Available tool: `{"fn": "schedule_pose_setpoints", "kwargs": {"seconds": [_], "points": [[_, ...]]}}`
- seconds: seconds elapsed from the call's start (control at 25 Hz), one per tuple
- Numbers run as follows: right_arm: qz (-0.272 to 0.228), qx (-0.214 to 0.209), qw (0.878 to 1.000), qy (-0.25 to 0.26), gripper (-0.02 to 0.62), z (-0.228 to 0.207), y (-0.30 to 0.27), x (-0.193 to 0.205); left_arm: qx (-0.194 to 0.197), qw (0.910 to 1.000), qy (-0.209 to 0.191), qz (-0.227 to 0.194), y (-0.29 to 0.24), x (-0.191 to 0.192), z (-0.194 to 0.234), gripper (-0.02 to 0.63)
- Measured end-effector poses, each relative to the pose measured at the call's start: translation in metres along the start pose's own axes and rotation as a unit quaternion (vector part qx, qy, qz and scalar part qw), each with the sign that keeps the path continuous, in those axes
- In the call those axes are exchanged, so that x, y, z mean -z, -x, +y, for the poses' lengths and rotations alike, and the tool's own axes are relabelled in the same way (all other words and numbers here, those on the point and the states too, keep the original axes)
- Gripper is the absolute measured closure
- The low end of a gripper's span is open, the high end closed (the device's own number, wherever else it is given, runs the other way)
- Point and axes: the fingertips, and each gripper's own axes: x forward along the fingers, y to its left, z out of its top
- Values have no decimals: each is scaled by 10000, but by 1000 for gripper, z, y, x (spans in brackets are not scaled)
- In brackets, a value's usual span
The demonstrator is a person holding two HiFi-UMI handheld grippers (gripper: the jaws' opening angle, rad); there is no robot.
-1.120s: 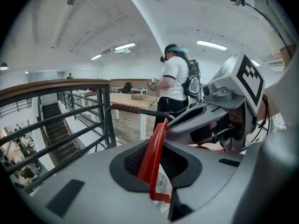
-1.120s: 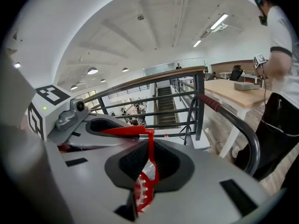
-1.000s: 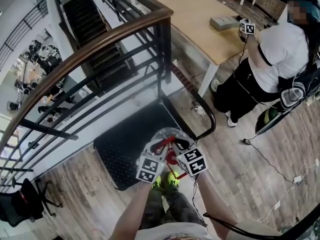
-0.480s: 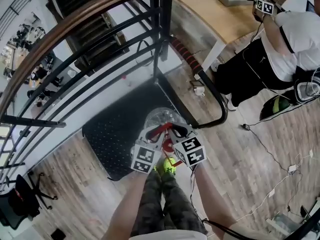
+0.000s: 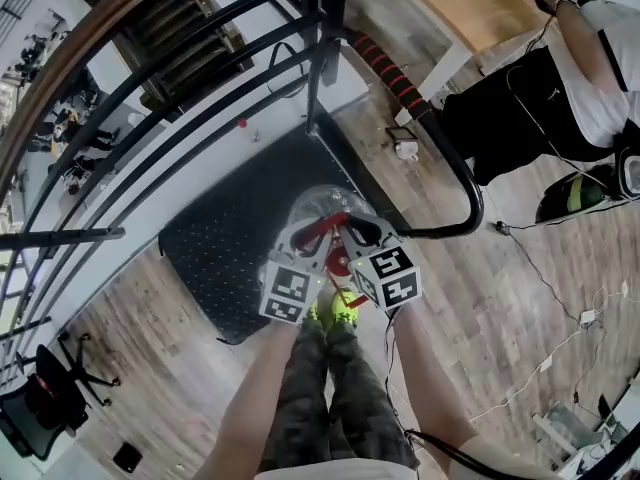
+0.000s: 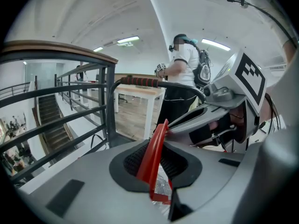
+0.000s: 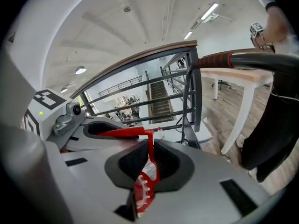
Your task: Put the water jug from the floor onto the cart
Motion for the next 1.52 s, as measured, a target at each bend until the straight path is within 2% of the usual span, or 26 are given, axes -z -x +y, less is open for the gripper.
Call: {"fn": "schedule_pose_setpoints", "kwargs": {"seconds": [0.32,0.96,1.52], "points": [[7,61,10000,-79,554,-14,-25,6,33,9999,133,27,-20,13,16,554],[-398,276,9985,-265,552,-44,-56,-13,47,9997,202,-136,-54,-1,45,552],[-476,128,9985,-218,552,-57,-73,-17,-133,9998,143,-77,-71,1,62,543]]}}
